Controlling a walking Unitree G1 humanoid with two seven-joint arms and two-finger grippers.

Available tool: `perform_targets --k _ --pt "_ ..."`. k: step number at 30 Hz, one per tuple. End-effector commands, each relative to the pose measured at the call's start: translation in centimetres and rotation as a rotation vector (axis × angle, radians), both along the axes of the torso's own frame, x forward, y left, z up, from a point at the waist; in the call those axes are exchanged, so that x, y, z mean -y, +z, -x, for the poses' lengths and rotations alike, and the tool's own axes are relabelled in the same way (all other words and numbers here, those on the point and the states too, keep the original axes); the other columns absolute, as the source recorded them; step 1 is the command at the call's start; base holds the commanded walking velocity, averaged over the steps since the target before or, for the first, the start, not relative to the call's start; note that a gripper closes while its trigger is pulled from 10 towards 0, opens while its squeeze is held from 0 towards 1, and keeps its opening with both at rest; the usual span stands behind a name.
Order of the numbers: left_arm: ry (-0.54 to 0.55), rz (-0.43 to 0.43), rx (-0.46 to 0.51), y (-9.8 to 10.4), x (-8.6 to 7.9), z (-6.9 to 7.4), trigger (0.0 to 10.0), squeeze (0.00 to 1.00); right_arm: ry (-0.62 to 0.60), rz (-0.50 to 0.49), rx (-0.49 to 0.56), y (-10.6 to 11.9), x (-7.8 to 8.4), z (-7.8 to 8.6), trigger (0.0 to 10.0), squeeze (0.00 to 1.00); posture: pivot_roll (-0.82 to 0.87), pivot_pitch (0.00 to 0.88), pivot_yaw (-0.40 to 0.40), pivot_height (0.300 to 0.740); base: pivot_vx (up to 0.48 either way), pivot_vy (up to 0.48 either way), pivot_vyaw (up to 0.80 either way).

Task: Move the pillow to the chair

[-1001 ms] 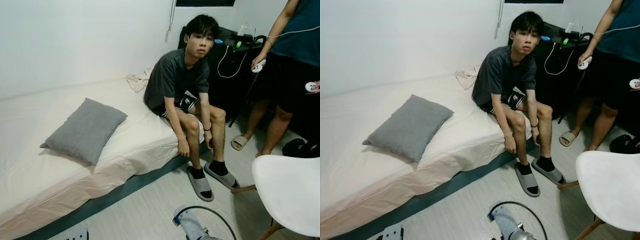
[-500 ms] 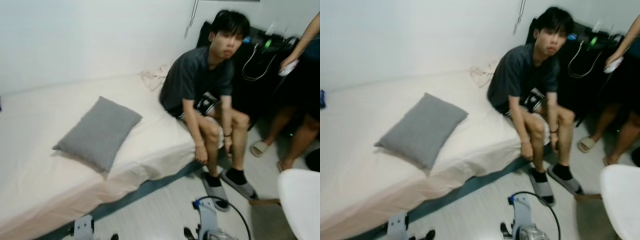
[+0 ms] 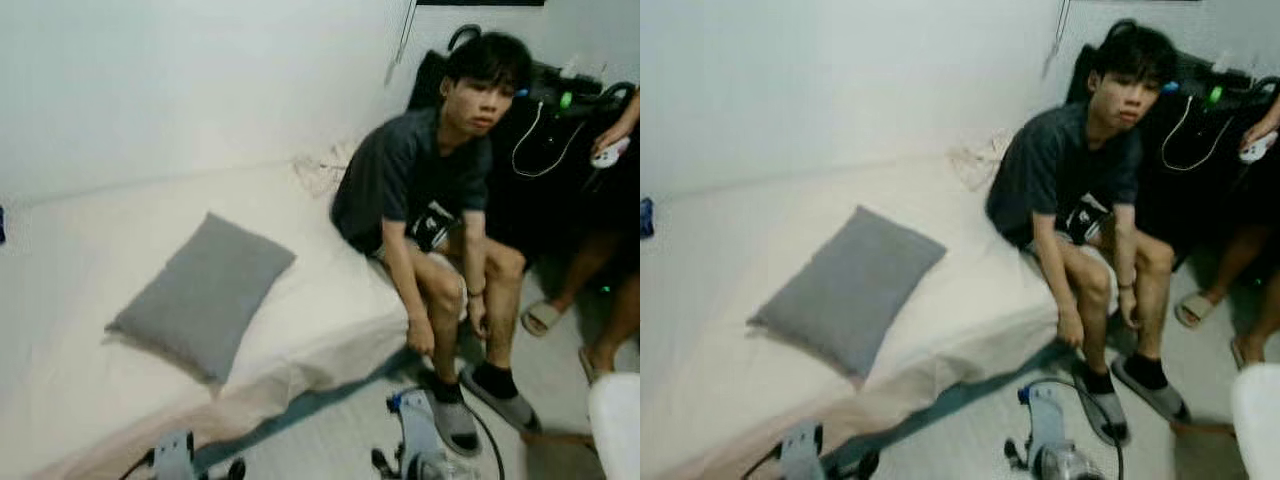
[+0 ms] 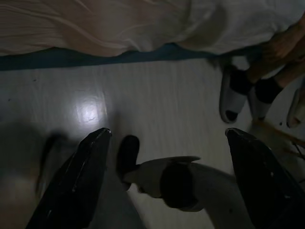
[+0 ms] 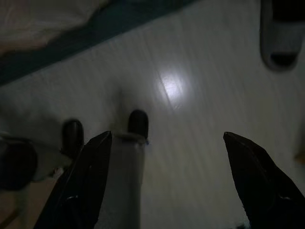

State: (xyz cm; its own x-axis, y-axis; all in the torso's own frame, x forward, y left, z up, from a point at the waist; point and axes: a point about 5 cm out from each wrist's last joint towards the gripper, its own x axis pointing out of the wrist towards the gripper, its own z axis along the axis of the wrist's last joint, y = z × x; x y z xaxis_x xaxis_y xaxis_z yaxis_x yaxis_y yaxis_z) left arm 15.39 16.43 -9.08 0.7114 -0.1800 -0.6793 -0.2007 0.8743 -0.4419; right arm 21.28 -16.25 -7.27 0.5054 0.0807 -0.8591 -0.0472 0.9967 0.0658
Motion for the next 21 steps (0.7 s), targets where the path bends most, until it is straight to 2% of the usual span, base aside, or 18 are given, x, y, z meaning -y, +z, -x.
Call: perform_targets --k 1,7,11,15,21 --pt "0.006 -0.002 -0.016 -0.2 -0.3 0.5 10.0 0.00 0.008 0.000 -0.011 -0.2 -0.3 0.4 10.0 0.00 0.05 0.036 -0.122 0.740 0.259 0.000 0.00" --pt "0.004 0.001 -0.017 -0.2 -0.3 0.5 10.0 0.00 0.018 0.004 -0.006 -0.2 -0.3 0.3 10.0 0.00 0.05 0.041 -0.121 0.740 0.263 0.000 0.00" --pt "-0.001 0.001 -0.017 -0.2 -0.2 0.5 10.0 0.00 0.018 -0.082 0.027 0.1 -1.1 -0.2 10.0 0.00 0.04 0.040 -0.118 0.740 0.264 0.000 0.00" --pt "-0.004 0.003 -0.016 -0.2 -0.2 0.4 10.0 0.00 0.057 -0.123 0.055 0.3 -1.7 -0.5 10.0 0.00 0.04 0.039 -0.120 0.740 0.266 0.000 0.00" --pt "0.012 0.005 -0.028 -0.2 -0.1 0.4 10.0 0.00 0.129 -0.143 0.061 0.4 -2.5 -0.5 10.0 0.00 0.05 0.039 -0.122 0.740 0.041 0.000 0.76"
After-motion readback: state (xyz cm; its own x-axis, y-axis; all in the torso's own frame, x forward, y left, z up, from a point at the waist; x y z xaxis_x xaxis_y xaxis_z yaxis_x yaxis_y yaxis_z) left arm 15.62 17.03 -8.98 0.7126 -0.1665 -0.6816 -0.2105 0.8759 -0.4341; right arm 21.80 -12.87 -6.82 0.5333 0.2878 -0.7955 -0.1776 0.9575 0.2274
